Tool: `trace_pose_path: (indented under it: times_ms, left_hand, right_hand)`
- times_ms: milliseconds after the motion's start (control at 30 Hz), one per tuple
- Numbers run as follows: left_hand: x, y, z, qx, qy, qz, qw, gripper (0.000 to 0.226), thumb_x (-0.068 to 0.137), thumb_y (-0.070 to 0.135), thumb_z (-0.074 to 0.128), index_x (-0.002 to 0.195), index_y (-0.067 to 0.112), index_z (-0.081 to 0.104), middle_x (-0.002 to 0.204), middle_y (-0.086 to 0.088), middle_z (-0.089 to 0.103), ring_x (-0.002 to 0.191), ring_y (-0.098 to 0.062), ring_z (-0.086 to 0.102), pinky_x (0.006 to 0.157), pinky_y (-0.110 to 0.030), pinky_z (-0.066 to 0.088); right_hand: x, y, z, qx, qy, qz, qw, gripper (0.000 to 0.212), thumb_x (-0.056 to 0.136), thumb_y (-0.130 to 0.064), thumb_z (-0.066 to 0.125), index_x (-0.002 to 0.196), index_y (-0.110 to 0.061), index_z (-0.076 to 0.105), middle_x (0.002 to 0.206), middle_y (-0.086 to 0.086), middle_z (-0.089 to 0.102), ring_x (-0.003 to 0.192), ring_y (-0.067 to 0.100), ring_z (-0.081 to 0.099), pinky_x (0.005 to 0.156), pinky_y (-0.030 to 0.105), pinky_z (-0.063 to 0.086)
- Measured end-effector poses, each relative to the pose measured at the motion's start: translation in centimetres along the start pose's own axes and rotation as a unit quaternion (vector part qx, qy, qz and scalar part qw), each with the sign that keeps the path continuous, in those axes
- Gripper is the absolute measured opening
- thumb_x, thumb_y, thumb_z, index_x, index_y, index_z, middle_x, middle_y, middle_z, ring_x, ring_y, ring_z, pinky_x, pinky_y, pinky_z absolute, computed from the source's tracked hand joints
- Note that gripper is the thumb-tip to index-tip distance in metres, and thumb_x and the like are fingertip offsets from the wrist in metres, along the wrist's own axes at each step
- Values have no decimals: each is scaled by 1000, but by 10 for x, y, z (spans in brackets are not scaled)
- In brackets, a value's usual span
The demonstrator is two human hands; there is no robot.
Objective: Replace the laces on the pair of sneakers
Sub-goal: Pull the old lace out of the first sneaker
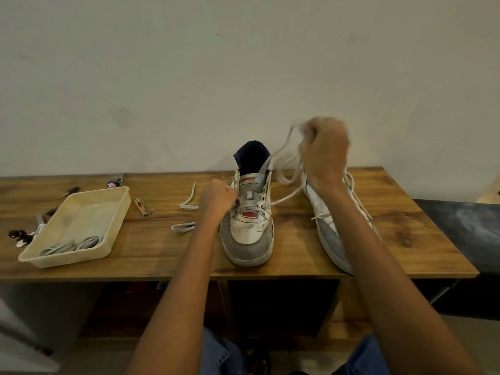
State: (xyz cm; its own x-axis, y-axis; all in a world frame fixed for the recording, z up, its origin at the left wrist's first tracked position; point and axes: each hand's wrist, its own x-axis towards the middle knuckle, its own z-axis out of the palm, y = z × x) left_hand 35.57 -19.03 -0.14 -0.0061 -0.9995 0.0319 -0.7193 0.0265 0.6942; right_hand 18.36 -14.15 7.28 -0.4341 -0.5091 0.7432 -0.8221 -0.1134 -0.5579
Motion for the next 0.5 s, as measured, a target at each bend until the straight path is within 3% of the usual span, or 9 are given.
trace_pose_path:
  times_ms: [67, 133, 267, 333, 400, 467, 500]
  left_hand:
    - [0, 1, 1, 3, 1, 2, 1000, 31, 86, 9, 56, 56, 1, 59, 56, -7, 54, 46, -16, 43, 46, -24, 35]
    - [-1, 1, 2, 14, 6, 3, 1000, 39, 85, 8, 56, 47, 7, 49, 46, -3, 42, 43, -14, 37, 45, -24, 31]
    - [-3, 1, 3, 27, 9, 18, 999, 47, 86, 9, 56, 42, 13, 41, 44, -2, 36, 43, -17, 36, 50, -26, 34]
    - [-4, 1, 3, 30, 14, 31, 999, 49, 86, 9, 56, 40, 14, 38, 42, -1, 33, 41, -15, 32, 49, -26, 29]
    - [-4, -1, 4, 25, 21, 35, 999, 48, 85, 9, 57, 41, 15, 41, 42, 0, 33, 41, -14, 30, 49, -25, 27]
    - [-7, 1, 4, 17, 37, 54, 998, 30, 84, 9, 61, 54, 15, 57, 52, -1, 46, 51, -14, 41, 54, -24, 31]
    - [-8, 3, 3, 11, 52, 68, 996, 13, 82, 9, 64, 70, 15, 65, 64, -1, 54, 61, -16, 49, 60, -24, 36]
  right_hand:
    - [20, 2, -24, 91, 110, 62, 988, 20, 86, -7, 53, 80, -1, 71, 73, 6, 66, 70, 14, 54, 65, 20, 35]
    - [31, 3, -32, 121, 113, 91, 982, 18, 86, -11, 56, 81, -3, 72, 71, 1, 65, 67, 14, 57, 65, 24, 43]
    - [-3, 10, 1, 17, -92, 98, 991, 19, 93, -11, 53, 86, -1, 68, 78, 3, 64, 68, 14, 53, 54, 16, 32]
    - [-27, 20, 22, -39, -203, 98, 974, 19, 92, -8, 52, 79, 0, 63, 76, 9, 64, 63, 15, 50, 52, 20, 37]
    - [-41, 27, 35, -104, -306, 94, 942, 16, 91, -14, 55, 88, 1, 61, 88, 13, 64, 79, 24, 59, 63, 26, 42]
    - [-41, 28, 38, -123, -350, 99, 923, 21, 90, -16, 57, 98, 4, 60, 103, 17, 63, 97, 32, 59, 71, 32, 43]
    - [-39, 26, 37, -113, -338, 96, 929, 20, 90, -15, 56, 96, 3, 61, 100, 16, 63, 94, 31, 59, 69, 32, 41]
